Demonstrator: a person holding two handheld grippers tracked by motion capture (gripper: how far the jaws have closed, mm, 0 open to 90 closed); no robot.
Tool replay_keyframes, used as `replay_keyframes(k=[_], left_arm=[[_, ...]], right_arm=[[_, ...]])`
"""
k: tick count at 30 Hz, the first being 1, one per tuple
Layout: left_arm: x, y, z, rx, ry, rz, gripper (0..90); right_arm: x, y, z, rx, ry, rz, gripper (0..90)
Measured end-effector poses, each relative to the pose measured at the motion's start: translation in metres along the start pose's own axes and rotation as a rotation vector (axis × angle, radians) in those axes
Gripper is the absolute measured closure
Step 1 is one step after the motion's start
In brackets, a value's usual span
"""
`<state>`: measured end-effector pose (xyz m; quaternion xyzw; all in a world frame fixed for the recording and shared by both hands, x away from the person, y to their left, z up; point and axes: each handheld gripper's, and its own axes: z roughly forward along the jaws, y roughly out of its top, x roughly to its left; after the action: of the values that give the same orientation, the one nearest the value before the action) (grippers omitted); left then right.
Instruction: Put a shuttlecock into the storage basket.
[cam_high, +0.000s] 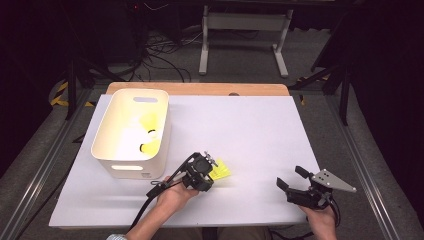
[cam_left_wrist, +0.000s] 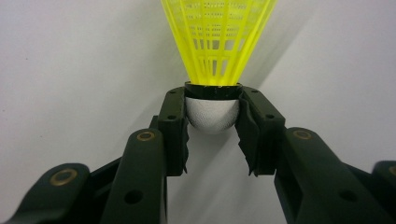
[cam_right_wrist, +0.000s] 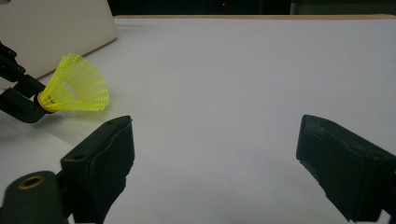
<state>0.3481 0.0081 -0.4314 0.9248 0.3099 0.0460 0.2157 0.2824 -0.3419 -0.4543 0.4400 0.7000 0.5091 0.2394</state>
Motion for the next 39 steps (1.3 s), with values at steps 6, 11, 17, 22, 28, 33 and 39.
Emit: replay_keyframes(k=[6, 11, 17, 22, 28, 33, 39], left_arm=[[0.000, 0.001, -0.006, -0.002, 0.008, 0.008, 65.6], [0.002, 0.002, -0.012, -0.004, 0.013, 0.004, 65.6], [0.003, 0.003, -0.017, -0.010, 0.020, 0.002, 65.6], [0.003, 0.005, -0.024, -0.015, 0.025, 0.001, 65.6], [0.006, 0.006, -0.031, -0.024, 0.035, 0.001, 65.6], [0.006, 0.007, -0.036, -0.025, 0.038, -0.004, 65.6], [0.009, 0.008, -0.042, -0.026, 0.044, -0.003, 65.7]], right_arm=[[0.000, 0.000, 0.000, -0.002, 0.000, -0.004, 12.2], [0.000, 0.000, 0.000, -0.002, 0.000, -0.005, 12.2], [0.000, 0.000, 0.000, -0.002, -0.001, -0.005, 12.2], [0.000, 0.000, 0.000, -0.002, -0.001, -0.005, 12.2], [0.000, 0.000, 0.000, 0.000, 0.000, -0.004, 12.2], [0.000, 0.000, 0.000, -0.001, 0.000, -0.003, 12.2], [0.000, 0.000, 0.000, 0.000, 0.000, -0.005, 12.2]])
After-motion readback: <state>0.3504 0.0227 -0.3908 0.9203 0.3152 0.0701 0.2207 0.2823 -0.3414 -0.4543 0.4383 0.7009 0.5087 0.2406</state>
